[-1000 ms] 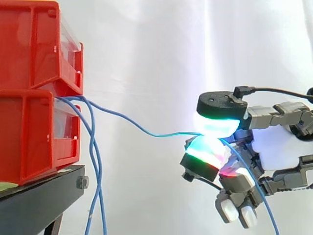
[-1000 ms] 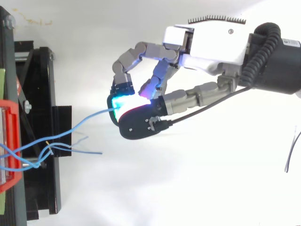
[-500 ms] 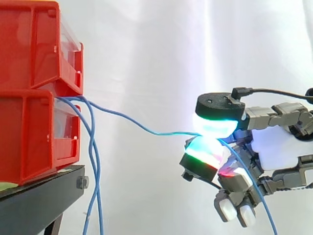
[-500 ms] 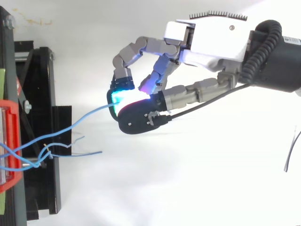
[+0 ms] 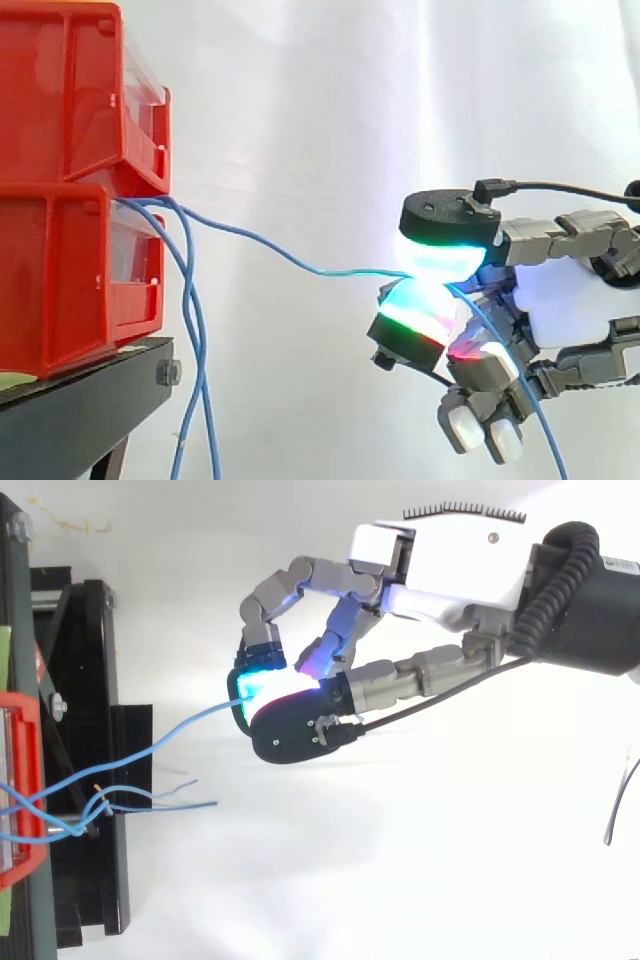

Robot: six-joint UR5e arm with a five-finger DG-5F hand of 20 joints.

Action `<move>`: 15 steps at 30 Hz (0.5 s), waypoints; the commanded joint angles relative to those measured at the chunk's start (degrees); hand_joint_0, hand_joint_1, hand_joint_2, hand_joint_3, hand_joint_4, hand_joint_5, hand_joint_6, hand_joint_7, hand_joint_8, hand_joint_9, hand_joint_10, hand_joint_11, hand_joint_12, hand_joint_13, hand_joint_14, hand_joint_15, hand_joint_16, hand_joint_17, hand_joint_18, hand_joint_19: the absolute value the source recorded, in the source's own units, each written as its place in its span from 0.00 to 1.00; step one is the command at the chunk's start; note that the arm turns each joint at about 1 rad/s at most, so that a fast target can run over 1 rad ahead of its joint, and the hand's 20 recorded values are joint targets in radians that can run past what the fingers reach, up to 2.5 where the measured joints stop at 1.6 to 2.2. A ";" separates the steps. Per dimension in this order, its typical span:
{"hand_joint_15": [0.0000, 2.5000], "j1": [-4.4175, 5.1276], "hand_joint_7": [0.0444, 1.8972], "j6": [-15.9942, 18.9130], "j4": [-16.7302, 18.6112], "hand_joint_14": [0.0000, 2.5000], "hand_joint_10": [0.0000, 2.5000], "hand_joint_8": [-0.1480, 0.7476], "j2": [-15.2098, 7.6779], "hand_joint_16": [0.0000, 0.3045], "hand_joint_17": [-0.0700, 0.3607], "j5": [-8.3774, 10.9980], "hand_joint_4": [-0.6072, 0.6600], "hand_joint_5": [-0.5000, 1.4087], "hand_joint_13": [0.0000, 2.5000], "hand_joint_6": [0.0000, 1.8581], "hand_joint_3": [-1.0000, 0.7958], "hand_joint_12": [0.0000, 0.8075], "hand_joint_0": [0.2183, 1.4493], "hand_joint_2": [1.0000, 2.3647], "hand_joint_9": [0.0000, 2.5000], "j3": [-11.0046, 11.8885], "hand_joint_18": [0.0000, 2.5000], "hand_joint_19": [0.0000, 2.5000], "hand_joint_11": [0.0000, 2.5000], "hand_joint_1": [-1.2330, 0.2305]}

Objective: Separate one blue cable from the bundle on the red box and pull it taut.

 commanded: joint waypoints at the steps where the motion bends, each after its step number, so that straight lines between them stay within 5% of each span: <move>1: 0.24 0.00 0.63 0.00 0.00 0.01 0.00 0.58 0.00 0.18 0.44 0.03 0.40 0.20 0.40 0.49 0.60 0.52 0.27 0.14 0.50 0.09 0.40 0.24 0.39 0.31; 15: 0.24 0.00 0.63 0.00 0.00 0.01 0.01 0.58 0.00 0.18 0.44 -0.06 0.39 0.20 0.40 0.49 0.60 0.52 0.27 0.14 0.50 0.00 0.40 0.24 0.40 0.31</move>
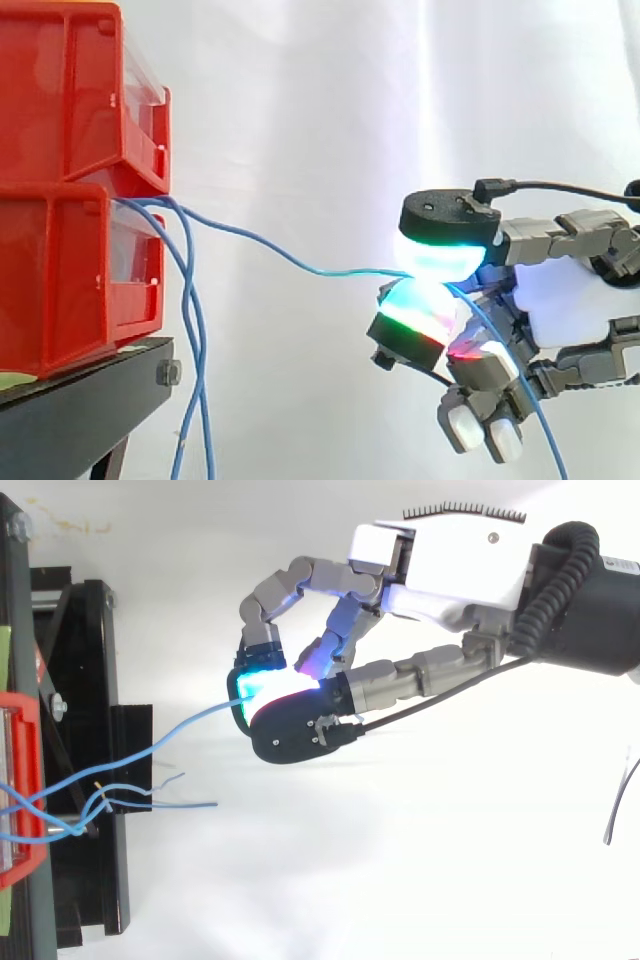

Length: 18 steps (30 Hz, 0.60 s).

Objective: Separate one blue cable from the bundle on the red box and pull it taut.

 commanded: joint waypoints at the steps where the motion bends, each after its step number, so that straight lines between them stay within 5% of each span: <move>1: 0.24 0.00 0.63 0.00 0.00 0.01 0.00 0.58 0.00 0.18 0.44 0.04 0.39 0.20 0.40 0.49 0.60 0.52 0.27 0.14 0.50 -0.02 0.40 0.24 0.40 0.31; 18: 0.24 0.00 0.63 0.00 0.00 0.01 0.01 0.58 0.00 0.17 0.44 0.04 0.39 0.20 0.40 0.50 0.60 0.52 0.28 0.11 0.50 0.07 0.40 0.24 0.39 0.31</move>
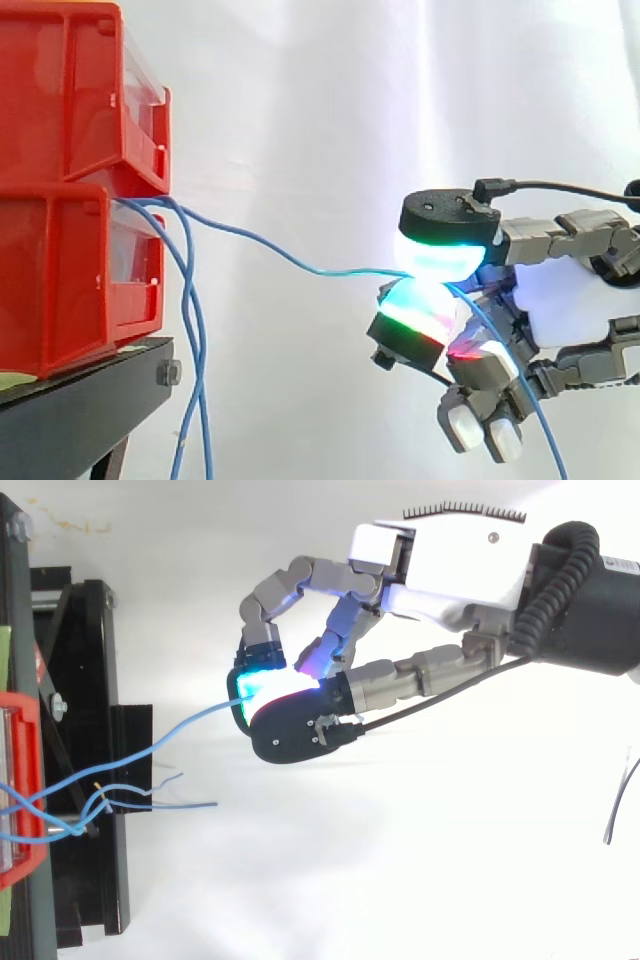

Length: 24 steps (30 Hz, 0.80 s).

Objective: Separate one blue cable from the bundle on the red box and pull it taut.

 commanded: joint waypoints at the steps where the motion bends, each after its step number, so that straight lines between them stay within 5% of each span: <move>1: 0.25 0.00 0.63 0.00 0.00 0.01 0.00 0.58 0.00 0.17 0.44 0.01 0.39 0.20 0.40 0.50 0.60 0.52 0.28 0.11 0.50 0.05 0.40 0.24 0.39 0.31; 24: 0.24 0.00 0.62 0.00 0.00 0.01 0.01 0.58 0.00 0.17 0.44 0.01 0.39 0.20 0.40 0.50 0.60 0.52 0.29 0.08 0.50 -0.04 0.40 0.24 0.39 0.31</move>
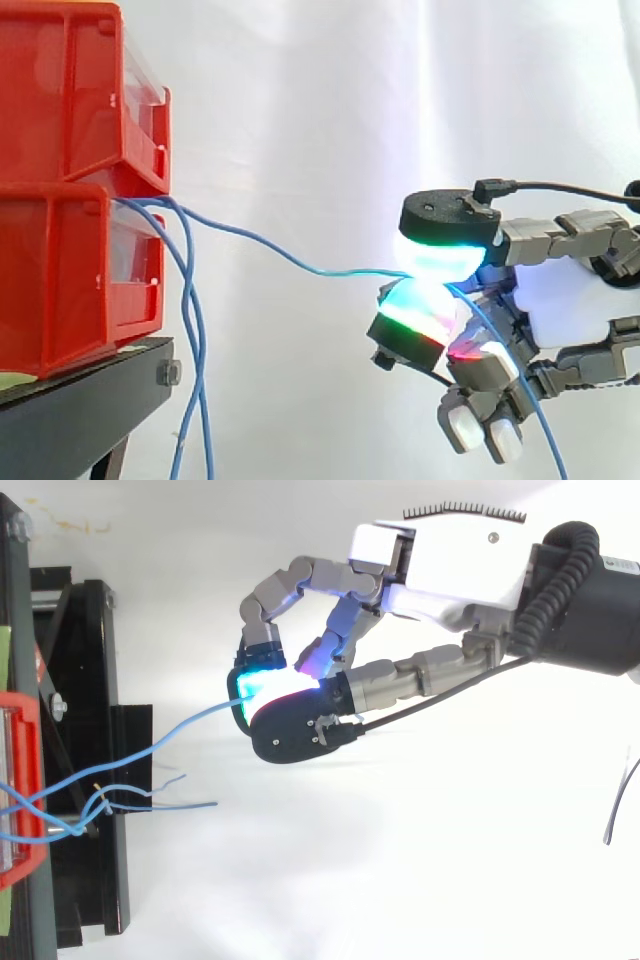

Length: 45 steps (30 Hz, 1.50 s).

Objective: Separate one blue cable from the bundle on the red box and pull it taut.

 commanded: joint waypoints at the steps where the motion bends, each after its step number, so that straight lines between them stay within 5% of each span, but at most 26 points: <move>1: 0.24 0.00 0.62 0.00 0.00 0.01 0.00 0.58 0.00 0.17 0.44 0.00 0.39 0.20 0.40 0.50 0.60 0.52 0.29 0.08 0.50 0.08 0.40 0.24 0.39 0.31; 45: 0.24 0.00 0.62 0.00 0.00 0.01 0.01 0.58 0.00 0.18 0.44 0.00 0.40 0.20 0.40 0.49 0.60 0.52 0.29 0.07 0.50 0.08 0.40 0.24 0.39 0.31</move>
